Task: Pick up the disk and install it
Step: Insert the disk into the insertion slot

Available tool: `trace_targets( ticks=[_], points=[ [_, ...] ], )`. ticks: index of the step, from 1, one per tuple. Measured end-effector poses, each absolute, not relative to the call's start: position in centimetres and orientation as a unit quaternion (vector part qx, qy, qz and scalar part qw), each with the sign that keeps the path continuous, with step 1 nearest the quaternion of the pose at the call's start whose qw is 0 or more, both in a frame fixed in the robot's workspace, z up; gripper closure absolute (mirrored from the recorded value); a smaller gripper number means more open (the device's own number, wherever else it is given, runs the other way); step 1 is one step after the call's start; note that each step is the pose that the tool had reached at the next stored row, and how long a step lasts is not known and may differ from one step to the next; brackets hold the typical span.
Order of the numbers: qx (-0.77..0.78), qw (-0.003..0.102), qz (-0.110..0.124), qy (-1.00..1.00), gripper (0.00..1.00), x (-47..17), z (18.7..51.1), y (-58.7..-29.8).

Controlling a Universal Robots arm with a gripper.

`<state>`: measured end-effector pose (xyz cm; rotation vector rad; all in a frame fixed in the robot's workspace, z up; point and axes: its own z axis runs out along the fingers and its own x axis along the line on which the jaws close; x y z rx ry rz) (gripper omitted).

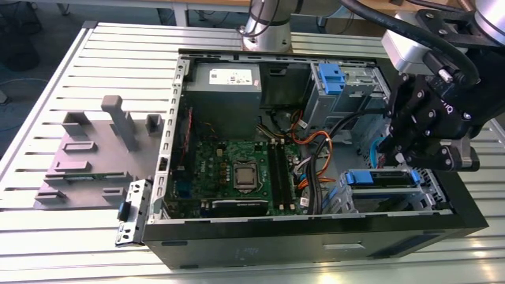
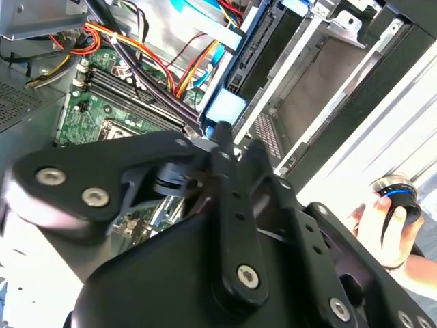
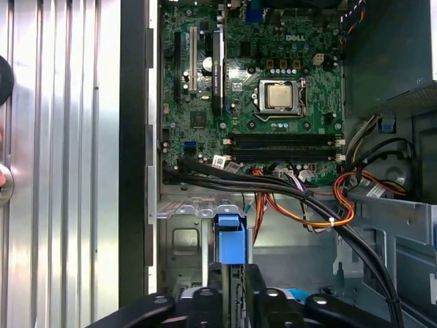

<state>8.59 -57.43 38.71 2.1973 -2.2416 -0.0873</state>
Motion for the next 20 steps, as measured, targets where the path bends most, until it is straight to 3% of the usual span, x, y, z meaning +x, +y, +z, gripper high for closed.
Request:
trace_targets(
  ticks=[2,5,20],
  points=[
    [0.700,0.001,-0.028,-0.714,0.81,8.60,38.71,-57.43],
    [0.700,0.001,-0.028,-0.714,0.89,8.60,38.70,-57.42],
    [0.700,0.001,-0.028,-0.714,0.89,8.76,38.53,-57.42]
  ],
)
